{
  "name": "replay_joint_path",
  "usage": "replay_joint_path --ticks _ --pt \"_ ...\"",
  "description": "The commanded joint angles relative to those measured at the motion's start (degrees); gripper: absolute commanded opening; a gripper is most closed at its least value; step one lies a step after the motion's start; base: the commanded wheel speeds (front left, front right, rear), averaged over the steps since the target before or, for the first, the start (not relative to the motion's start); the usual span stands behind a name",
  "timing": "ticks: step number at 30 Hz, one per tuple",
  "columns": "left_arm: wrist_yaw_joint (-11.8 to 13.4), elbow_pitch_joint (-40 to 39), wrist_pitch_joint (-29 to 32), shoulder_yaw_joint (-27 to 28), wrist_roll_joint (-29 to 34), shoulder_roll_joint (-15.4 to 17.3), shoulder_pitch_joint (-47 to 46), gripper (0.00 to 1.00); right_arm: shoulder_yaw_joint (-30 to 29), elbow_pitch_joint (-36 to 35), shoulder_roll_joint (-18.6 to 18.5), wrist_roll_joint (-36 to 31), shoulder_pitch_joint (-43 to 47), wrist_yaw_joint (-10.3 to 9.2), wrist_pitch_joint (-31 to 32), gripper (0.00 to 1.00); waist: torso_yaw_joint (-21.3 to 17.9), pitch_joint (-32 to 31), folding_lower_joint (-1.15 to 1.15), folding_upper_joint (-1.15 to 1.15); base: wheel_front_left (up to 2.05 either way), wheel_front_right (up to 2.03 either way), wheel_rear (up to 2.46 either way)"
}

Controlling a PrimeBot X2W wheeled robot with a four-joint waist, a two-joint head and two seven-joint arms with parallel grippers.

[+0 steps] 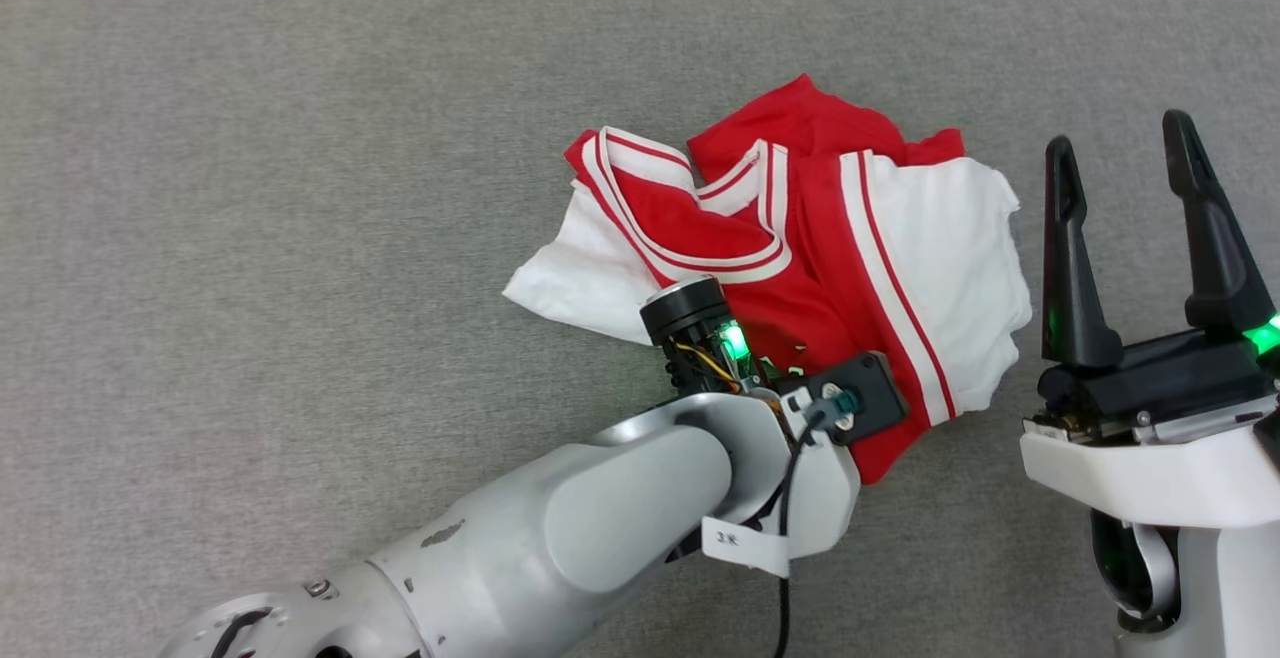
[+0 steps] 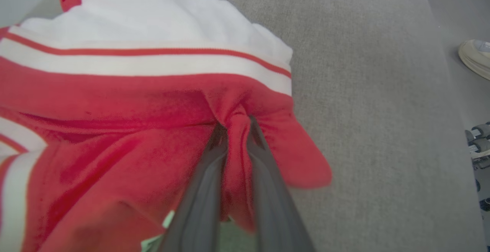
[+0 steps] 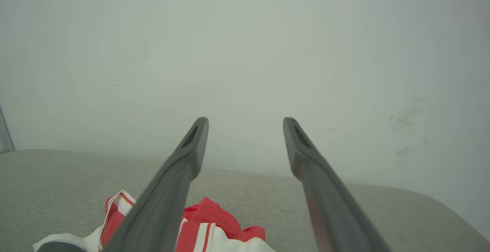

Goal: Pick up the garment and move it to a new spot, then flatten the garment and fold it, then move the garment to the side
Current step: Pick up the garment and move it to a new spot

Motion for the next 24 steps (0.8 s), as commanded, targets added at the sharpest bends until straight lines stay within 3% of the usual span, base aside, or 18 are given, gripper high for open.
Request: replay_joint_path --ticks 1,2,6,11,24 --pt "-0.03 0.97 -1.58 0.05 -1.35 -0.03 0.05 0.47 -0.26 0.40 0.21 -0.45 0.82 -0.04 -0.12 1.00 0.69 -0.51 0.00 0.00 0.00 0.00 0.00" --pt "-0.03 1.52 -2.81 0.10 -2.25 -0.18 -0.40 1.00 -0.42 0.64 0.22 -0.57 0.93 -0.04 -0.12 1.00 1.03 -0.84 0.00 0.00 0.00 0.00 0.00" --pt "1.02 3.56 -9.94 2.03 -2.34 -0.75 -1.67 1.00 -0.98 2.29 0.21 -1.14 2.15 -0.04 -0.12 1.00 2.26 -2.73 0.00 0.00 0.00 0.00 0.00" --pt "5.98 3.63 -16.57 5.50 -1.85 -0.16 -0.05 1.00 -2.12 5.23 0.19 -1.14 4.32 -0.04 -0.12 1.00 3.96 -5.63 0.00 0.00 0.00 0.00 0.00" --pt "17.98 -10.44 -18.01 22.43 1.75 9.69 13.29 1.00 -4.57 9.57 0.19 -1.41 9.16 -0.04 -0.12 1.00 8.10 -11.62 0.00 0.00 0.00 0.00 0.00"
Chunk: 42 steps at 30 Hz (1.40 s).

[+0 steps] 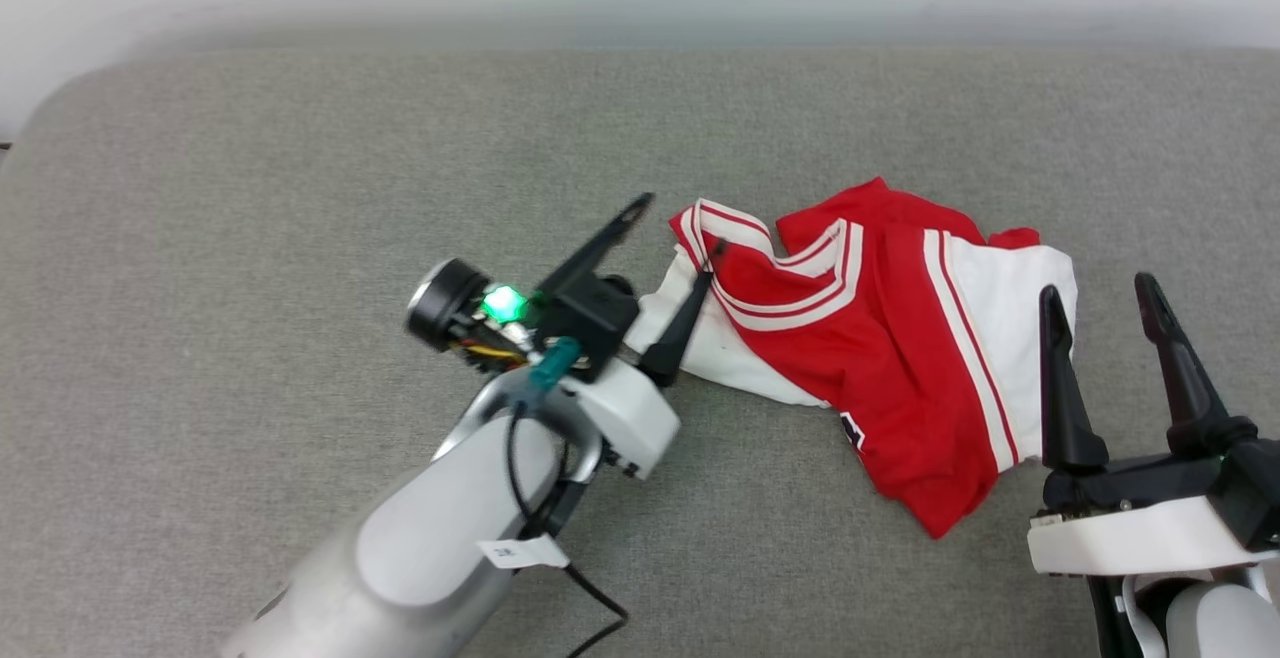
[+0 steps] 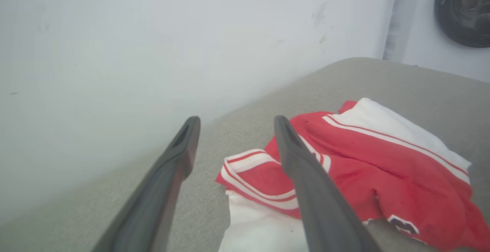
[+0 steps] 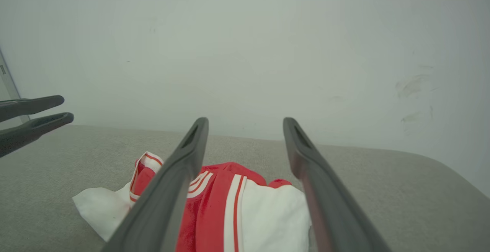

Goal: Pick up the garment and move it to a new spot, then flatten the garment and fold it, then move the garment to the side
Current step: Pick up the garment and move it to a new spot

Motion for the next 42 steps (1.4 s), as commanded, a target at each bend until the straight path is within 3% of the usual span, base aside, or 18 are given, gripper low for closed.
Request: replay_joint_path --ticks 1,6,7,15,22,28,34,42 --pt "1.51 -2.23 -0.27 3.05 0.84 0.95 2.93 1.00 -0.44 0.54 0.14 -0.36 1.10 -0.04 -0.12 1.00 1.24 -1.35 0.00 0.00 0.00 0.00 0.00" --pt "4.35 -6.95 -0.21 11.16 3.15 3.41 11.03 1.00 -0.88 1.89 0.14 0.39 2.83 -0.04 -0.12 1.00 2.47 -3.45 0.00 0.00 0.00 0.00 0.00" --pt "5.61 -8.62 -0.22 15.84 4.72 4.05 16.16 1.00 -1.13 2.37 0.13 0.76 3.97 -0.04 -0.12 1.00 3.02 -4.86 0.00 0.00 0.00 0.00 0.00" --pt "5.84 -10.78 -0.22 24.89 8.28 3.93 27.13 1.00 -1.53 4.29 0.14 1.58 6.69 -0.04 -0.12 1.00 3.71 -7.56 0.00 0.00 0.00 0.00 0.00" --pt "4.18 -12.64 -0.22 32.11 11.97 1.25 35.05 1.00 -1.64 5.13 0.14 2.67 8.87 -0.04 -0.12 1.00 4.30 -9.48 0.00 0.00 0.00 0.00 0.00" --pt "1.13 -15.19 -0.23 37.13 14.86 -1.92 39.84 1.00 -1.65 5.17 0.13 3.20 10.44 -0.04 -0.12 1.00 4.29 -10.75 0.00 0.00 0.00 0.00 0.00" --pt "-2.57 -17.09 -0.23 39.79 17.88 -5.15 42.82 1.00 -2.21 5.14 0.13 4.07 11.95 -0.04 -0.12 1.00 4.27 -11.45 0.00 0.00 0.00 0.00 0.00" --pt "-5.48 -17.31 -0.23 42.71 20.83 -7.78 43.88 1.00 -2.45 5.61 0.13 4.92 12.41 -0.04 -0.12 1.00 4.02 -11.66 0.00 0.00 0.00 0.00 0.00"
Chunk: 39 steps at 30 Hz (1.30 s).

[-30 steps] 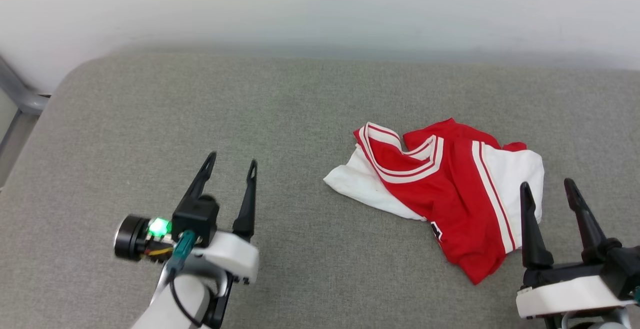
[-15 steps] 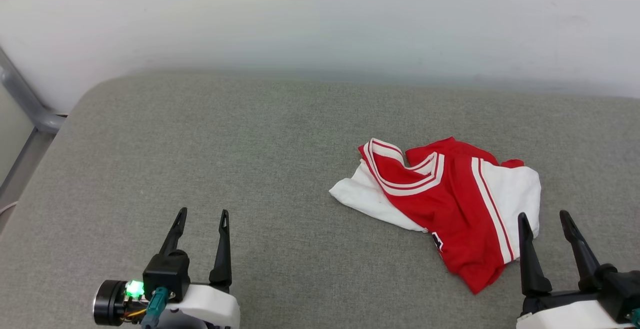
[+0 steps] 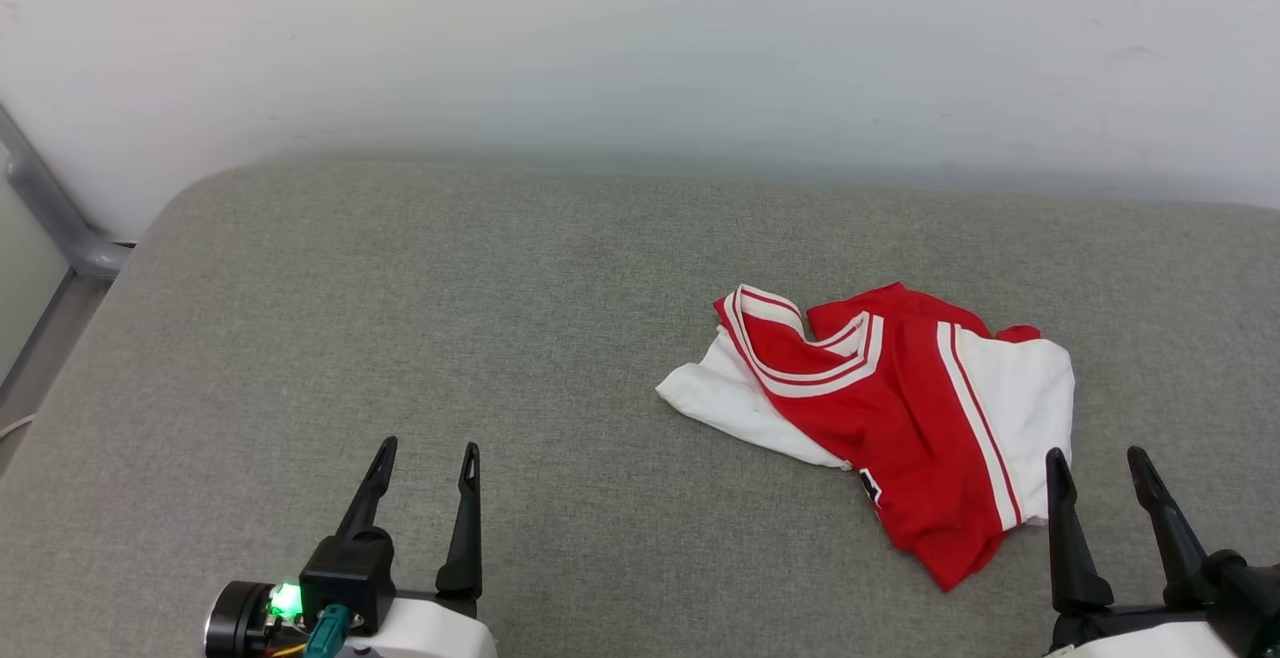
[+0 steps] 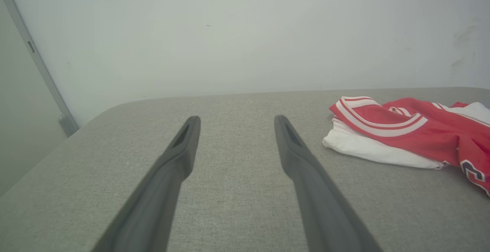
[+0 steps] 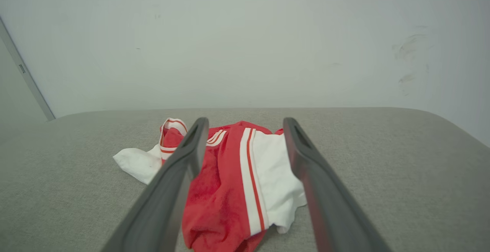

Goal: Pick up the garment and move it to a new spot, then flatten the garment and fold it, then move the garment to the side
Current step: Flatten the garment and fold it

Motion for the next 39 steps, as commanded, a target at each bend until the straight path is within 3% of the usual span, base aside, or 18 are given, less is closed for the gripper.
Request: replay_joint_path --ticks 1,11,29,39 --pt "-0.44 -0.27 -0.15 0.64 0.61 -0.19 0.48 1.00 -0.10 0.12 0.11 0.84 0.41 -0.04 -0.12 1.00 -0.09 0.00 0.00 0.00 0.00 0.00 0.00" --pt "-2.51 -0.61 -0.15 2.89 2.53 -1.34 0.72 1.00 0.13 0.27 0.11 2.11 0.42 -0.04 -0.12 1.00 -0.32 -0.11 0.00 0.00 0.00 0.00 0.00" --pt "-3.81 -0.46 -0.15 4.13 4.14 -2.60 0.51 1.00 -1.01 -0.32 0.12 1.27 -1.41 -0.04 -0.12 1.00 -0.19 0.10 0.00 0.00 0.00 0.00 0.00" --pt "-7.48 -1.92 -0.15 3.45 4.91 -1.33 -9.51 1.00 -0.16 -0.98 0.11 0.81 -2.77 -0.04 -0.12 1.00 -0.36 1.94 0.00 0.00 0.00 0.00 0.00"
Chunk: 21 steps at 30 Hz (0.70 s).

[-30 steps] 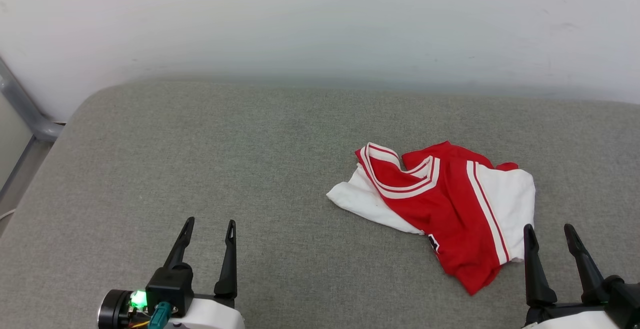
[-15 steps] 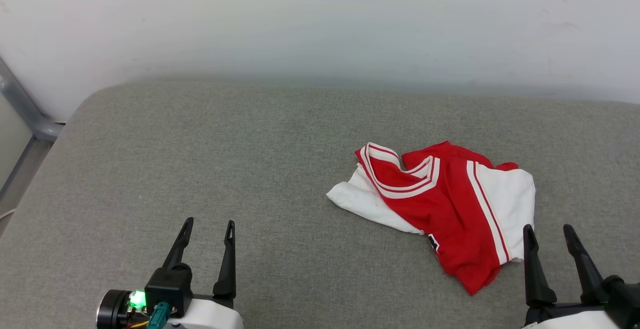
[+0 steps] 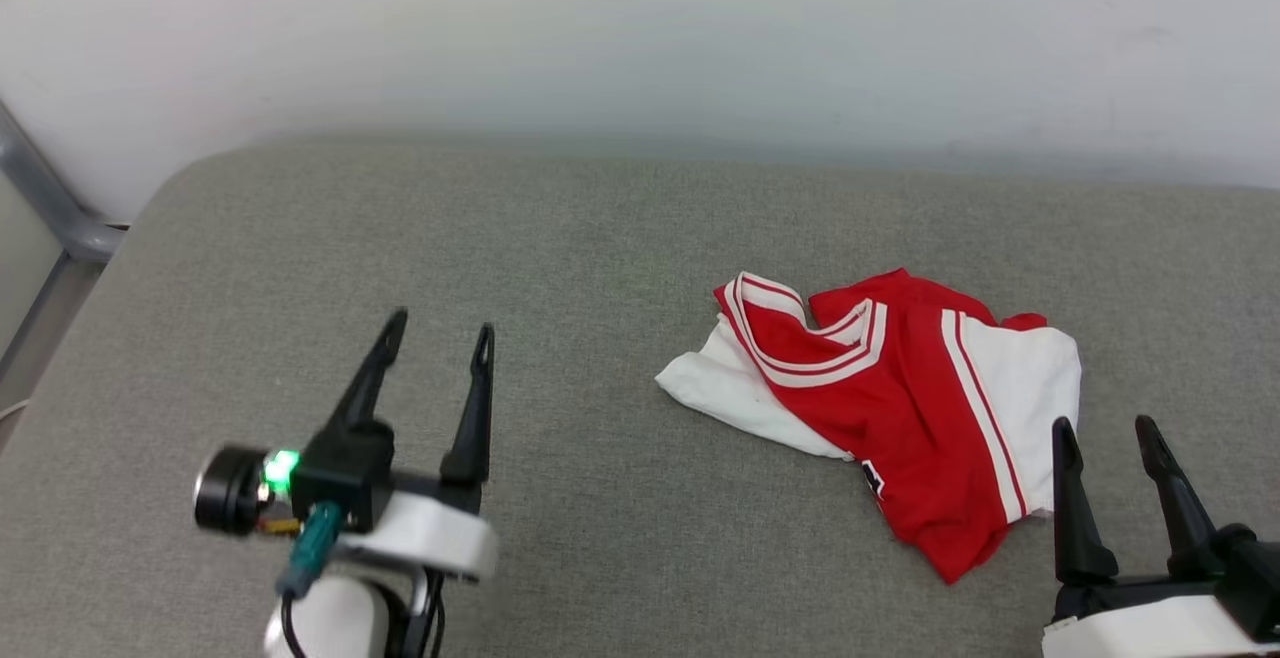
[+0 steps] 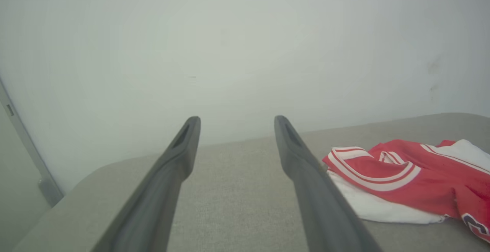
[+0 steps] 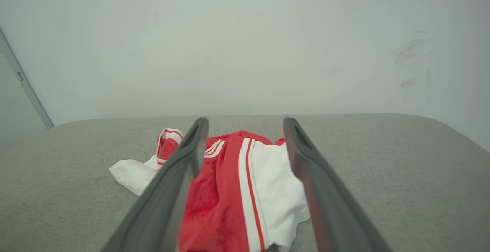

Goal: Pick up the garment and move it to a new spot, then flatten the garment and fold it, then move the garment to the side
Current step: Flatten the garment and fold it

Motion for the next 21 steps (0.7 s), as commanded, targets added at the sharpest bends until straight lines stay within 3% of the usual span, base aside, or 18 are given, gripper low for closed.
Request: replay_joint_path --ticks 1,11,17,21 --pt "-0.92 0.34 -0.15 -0.33 0.63 0.95 -3.64 1.00 0.57 -0.24 0.11 0.00 -1.27 -0.04 -0.12 1.00 -0.62 0.94 0.00 0.00 0.00 0.00 0.00" --pt "-3.94 7.56 -0.14 -3.16 0.38 4.84 -20.01 1.00 1.93 -1.26 0.11 -0.51 -4.49 -0.04 -0.12 1.00 -4.20 5.00 0.00 0.00 0.00 0.00 0.00" --pt "-4.81 16.52 1.22 -10.29 -2.20 8.19 -30.51 1.00 2.30 -1.68 0.11 -0.28 -6.17 -0.04 -0.12 1.00 -6.55 7.01 0.00 0.00 0.00 0.00 0.00" --pt "-4.82 20.98 4.88 -18.21 -9.75 9.65 -37.57 1.00 2.38 -1.96 0.10 -0.20 -6.89 -0.04 -0.12 1.00 -7.74 8.18 0.00 0.00 0.00 0.00 0.00"
